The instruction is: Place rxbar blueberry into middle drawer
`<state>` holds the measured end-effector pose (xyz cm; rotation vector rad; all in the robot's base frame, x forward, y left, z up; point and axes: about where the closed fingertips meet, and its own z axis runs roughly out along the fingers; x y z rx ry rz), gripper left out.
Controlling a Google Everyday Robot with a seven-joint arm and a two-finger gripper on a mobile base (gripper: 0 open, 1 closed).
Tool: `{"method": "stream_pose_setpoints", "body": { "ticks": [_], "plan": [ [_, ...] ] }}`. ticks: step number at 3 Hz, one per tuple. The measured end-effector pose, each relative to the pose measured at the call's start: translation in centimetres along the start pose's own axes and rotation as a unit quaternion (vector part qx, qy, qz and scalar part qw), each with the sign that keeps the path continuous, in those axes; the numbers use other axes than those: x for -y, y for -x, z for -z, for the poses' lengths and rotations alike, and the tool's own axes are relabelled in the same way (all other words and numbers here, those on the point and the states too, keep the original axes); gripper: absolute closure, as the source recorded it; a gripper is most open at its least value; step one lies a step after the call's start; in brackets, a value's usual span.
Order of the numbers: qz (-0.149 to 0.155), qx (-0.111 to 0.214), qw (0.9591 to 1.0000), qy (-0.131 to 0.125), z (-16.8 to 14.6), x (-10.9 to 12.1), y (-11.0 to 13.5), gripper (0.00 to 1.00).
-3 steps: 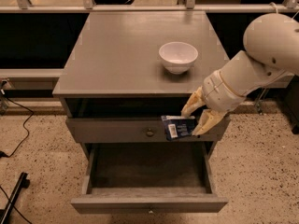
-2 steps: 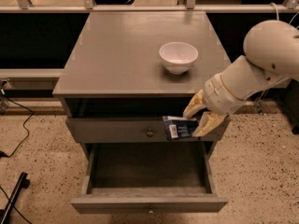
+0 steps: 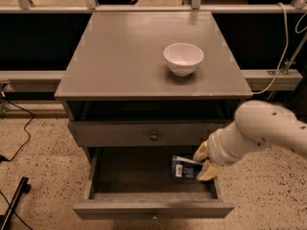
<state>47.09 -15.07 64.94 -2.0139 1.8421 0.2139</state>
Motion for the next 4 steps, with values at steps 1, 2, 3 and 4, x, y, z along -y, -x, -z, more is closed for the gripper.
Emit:
{"method": "stream_pose_setpoints", "body": {
  "ticks": [1, 2, 3, 4],
  "plan": [
    [-0.02, -0.009, 0.9998, -0.002, -2.1, -1.9, -0.9, 1.0],
    [-0.015, -0.007, 0.9999, -0.002, -1.9, -1.7, -0.7, 1.0],
    [-0.036, 0.011, 0.9992, -0.009, -5.2, -0.9, -1.2, 1.0],
    [-0.067, 0.018, 0.9976, -0.006, -11.8, -2.1, -2.1, 1.0]
  ]
}}
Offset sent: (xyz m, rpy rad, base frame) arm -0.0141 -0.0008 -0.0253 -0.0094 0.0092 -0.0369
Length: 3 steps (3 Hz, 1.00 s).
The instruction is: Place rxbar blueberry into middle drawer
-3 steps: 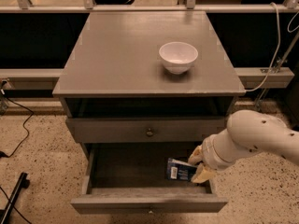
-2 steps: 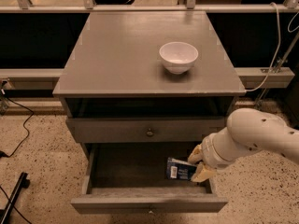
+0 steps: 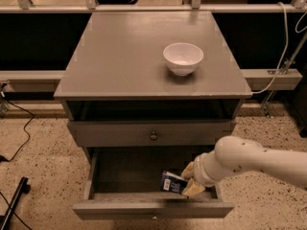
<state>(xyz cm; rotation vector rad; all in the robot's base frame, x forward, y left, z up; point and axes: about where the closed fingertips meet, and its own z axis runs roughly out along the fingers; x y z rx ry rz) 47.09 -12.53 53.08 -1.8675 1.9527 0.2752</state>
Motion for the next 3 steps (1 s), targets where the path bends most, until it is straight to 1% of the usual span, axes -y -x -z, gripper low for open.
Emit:
{"method": "stream_pose_setpoints", "body": {
  "ticks": [1, 2, 3],
  "plan": [
    [-0.032, -0.012, 0.9994, -0.002, -5.9, -2.5, -2.7, 1.0],
    [-0.041, -0.01, 0.9989, -0.019, -7.0, -2.1, -3.2, 1.0],
    [-0.041, -0.007, 0.9987, -0.029, -6.7, -1.4, -3.1, 1.0]
  ]
}}
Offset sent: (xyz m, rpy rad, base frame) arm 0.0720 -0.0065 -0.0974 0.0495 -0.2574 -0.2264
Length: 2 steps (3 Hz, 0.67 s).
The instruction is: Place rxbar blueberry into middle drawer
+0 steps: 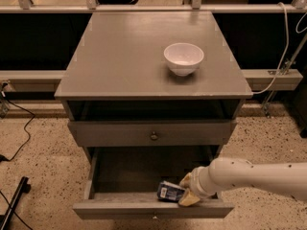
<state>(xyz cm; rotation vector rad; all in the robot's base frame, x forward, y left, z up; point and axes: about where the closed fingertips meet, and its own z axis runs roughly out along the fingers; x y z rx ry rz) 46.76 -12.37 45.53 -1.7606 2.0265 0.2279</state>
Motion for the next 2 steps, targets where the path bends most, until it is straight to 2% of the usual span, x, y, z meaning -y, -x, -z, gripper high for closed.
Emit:
{"method": "stream_pose_setpoints", "body": {
  "ticks": [1, 2],
  "plan": [
    [0.005, 0.028, 0.9969, -0.073, 1.7, 5.3, 0.7, 1.0],
    [0.007, 0.056, 0.9921, -0.112, 4.0, 9.4, 1.6, 1.0]
  ]
}}
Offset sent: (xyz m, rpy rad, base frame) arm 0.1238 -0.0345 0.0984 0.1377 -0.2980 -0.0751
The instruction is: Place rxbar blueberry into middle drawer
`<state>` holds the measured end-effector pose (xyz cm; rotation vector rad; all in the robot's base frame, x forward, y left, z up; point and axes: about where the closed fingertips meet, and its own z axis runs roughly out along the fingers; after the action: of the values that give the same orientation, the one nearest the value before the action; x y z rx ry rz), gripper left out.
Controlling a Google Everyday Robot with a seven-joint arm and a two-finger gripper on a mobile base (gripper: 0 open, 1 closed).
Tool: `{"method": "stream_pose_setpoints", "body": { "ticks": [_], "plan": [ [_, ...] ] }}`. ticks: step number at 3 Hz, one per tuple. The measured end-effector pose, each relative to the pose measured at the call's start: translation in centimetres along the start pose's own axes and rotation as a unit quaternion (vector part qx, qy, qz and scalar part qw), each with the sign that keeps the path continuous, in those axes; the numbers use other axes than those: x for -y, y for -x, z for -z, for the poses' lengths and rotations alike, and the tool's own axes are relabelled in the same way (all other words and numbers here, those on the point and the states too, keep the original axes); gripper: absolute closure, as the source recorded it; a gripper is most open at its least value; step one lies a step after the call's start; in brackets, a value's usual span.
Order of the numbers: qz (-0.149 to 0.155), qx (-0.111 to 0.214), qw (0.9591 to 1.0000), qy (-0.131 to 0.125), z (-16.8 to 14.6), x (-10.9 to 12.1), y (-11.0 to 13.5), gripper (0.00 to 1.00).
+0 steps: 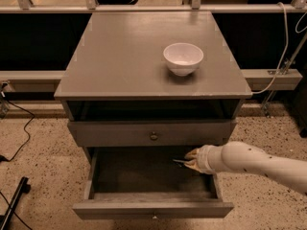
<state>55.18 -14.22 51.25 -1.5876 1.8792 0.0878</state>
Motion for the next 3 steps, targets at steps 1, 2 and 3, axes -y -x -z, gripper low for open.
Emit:
{"method": "stream_pose_setpoints", "body": {
  "ticks": [1, 2, 3],
  "plan": [
    [-0.008, 0.025, 0.9996, 0.012, -1.1, 2.0, 0.0, 1.0],
    [-0.033, 0.067, 0.9956, 0.057, -3.8, 0.7, -0.1, 0.74],
    [-0.054, 0.09, 0.9912, 0.081, -4.2, -1.9, -0.5, 0.5]
  ]
}}
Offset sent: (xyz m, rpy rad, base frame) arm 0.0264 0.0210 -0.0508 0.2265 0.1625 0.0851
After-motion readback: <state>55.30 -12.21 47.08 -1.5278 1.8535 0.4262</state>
